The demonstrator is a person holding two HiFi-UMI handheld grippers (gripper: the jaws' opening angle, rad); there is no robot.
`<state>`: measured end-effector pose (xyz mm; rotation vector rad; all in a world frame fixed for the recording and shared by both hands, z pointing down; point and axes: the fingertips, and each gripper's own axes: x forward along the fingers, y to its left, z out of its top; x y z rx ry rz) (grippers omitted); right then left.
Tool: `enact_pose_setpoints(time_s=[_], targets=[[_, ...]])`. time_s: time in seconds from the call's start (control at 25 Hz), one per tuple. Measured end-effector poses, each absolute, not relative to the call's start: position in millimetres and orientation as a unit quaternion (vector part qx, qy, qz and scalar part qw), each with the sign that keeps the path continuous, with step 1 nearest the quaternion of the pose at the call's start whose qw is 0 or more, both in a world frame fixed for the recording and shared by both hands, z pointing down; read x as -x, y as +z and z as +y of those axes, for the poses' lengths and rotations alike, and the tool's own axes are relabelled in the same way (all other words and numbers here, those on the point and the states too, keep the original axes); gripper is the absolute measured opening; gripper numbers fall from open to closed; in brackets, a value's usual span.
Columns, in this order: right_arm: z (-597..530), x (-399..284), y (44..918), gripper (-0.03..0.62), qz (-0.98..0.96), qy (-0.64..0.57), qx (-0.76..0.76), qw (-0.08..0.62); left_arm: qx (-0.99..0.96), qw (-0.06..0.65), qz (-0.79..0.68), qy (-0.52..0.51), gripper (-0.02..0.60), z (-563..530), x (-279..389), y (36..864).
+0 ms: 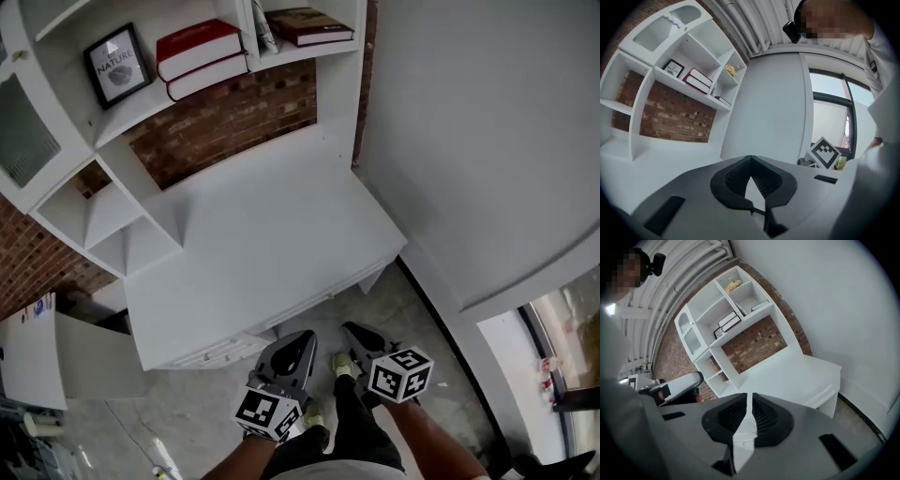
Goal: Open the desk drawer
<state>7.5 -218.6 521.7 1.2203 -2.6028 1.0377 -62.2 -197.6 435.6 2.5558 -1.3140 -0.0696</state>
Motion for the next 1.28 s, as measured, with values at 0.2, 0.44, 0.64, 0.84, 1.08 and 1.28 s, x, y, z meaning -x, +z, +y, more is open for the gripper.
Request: enact_pose_setpoints(time_s=[0.2,0.44,0.64,0.84,1.08,1.28], targets=[[-268.2,-12.8,573.9,0.021,-0.85,0.351,-0.379,0.1,-0.869,0.147,-0.472,-0.018,0.008,-246.2,55.6,457.0],[-317.6,-20.7,653.9,0.086,-0.84,0.376,-0.356,0.164,-0.855,0.155,-0.495,-0.015,0.009,-295.4,52.5,494.6],[-334.9,-17.1,729.6,0.096,-0.824,0.388,-0.352,0.214,-0.85,0.169,-0.498,-0.005,0.008,-305.5,51.6,543.3],[-343.8,-8.5,789.8,0.115,-0.807,0.405,-0.348,0.25,-0.85,0.179,-0.496,-0.003,0.009,-310.9,53.0,583.6],[-358.1,-2.6,827.5,0.121,-0.795,0.413,-0.345,0.28,-0.851,0.173,-0.496,-0.011,0.008,-316.6,54.1,603.2],[-370.9,5.5,838.7,0.123,-0.793,0.409,-0.345,0.29,-0.852,0.172,-0.495,-0.01,0.009,-320.3,58.6,613.8]])
